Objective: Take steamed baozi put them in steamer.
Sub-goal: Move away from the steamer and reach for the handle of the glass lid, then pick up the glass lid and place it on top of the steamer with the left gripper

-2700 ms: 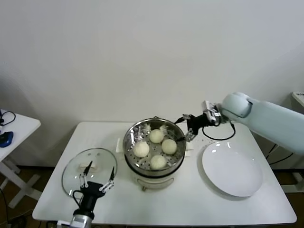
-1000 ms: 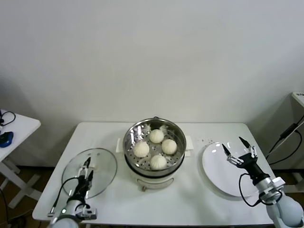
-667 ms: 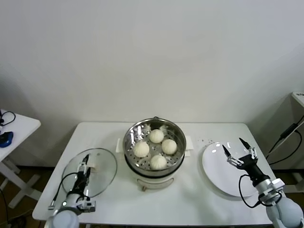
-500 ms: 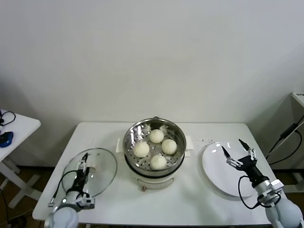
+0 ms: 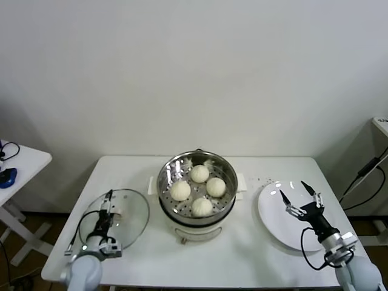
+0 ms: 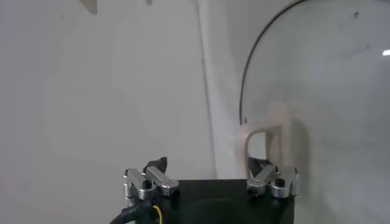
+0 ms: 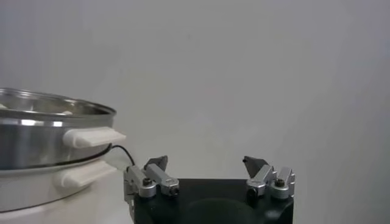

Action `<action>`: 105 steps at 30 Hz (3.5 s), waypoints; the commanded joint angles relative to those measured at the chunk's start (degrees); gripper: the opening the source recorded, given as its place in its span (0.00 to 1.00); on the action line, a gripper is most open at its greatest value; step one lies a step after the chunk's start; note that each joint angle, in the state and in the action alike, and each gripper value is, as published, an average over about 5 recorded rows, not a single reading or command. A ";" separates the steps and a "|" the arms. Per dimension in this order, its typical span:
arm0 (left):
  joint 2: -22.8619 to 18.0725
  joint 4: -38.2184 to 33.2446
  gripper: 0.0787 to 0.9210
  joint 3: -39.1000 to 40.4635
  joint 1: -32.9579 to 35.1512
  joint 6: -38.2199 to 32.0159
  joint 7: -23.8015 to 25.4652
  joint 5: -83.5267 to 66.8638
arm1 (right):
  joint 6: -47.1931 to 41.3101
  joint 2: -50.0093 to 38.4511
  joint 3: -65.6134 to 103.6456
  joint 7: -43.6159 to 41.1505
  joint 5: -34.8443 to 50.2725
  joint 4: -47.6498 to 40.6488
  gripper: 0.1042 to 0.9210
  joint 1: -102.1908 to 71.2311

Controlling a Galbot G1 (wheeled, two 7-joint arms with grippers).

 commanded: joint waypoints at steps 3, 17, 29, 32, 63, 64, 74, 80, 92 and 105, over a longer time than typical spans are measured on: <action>-0.21 2.87 0.86 0.33 -1.62 -0.09 -0.75 -0.95 | 0.03 0.88 -0.30 -0.19 -1.23 -0.45 0.88 0.52; -0.78 3.51 0.40 0.50 -1.17 -0.18 -1.67 -0.88 | -0.08 1.91 -1.44 -0.57 -2.57 -0.95 0.88 1.37; -1.36 -7.18 0.09 0.64 4.29 3.78 -2.67 -3.50 | -0.02 1.50 -1.63 -0.67 -2.45 -1.54 0.88 2.01; -1.37 -12.44 0.09 0.72 7.05 6.98 -2.95 -4.09 | 0.05 1.27 -1.90 -0.66 -2.44 -1.78 0.88 2.16; -0.93 -35.86 0.09 18.80 10.00 29.26 3.04 2.73 | -0.40 -1.38 -5.96 0.38 -3.29 -6.48 0.88 6.16; -1.52 -35.42 0.09 19.68 9.61 29.23 3.18 3.23 | -0.48 -1.37 -5.95 0.43 -3.30 -6.65 0.88 6.30; -8.28 -31.69 0.09 28.63 4.16 28.24 5.69 11.72 | -0.82 -1.21 -5.44 0.59 -4.02 -8.29 0.88 7.03; -11.81 -28.73 0.09 32.94 1.00 27.84 8.49 16.04 | -0.80 -0.91 -5.56 0.55 -4.71 -9.23 0.88 7.57; -13.73 -22.76 0.09 38.46 -5.68 31.92 13.59 12.95 | -0.74 -0.91 -5.56 0.88 -4.89 -10.16 0.88 7.33; -16.18 -17.43 0.09 41.33 -9.87 34.71 16.16 12.23 | -0.37 -1.18 -4.72 2.70 -4.60 -9.58 0.88 5.71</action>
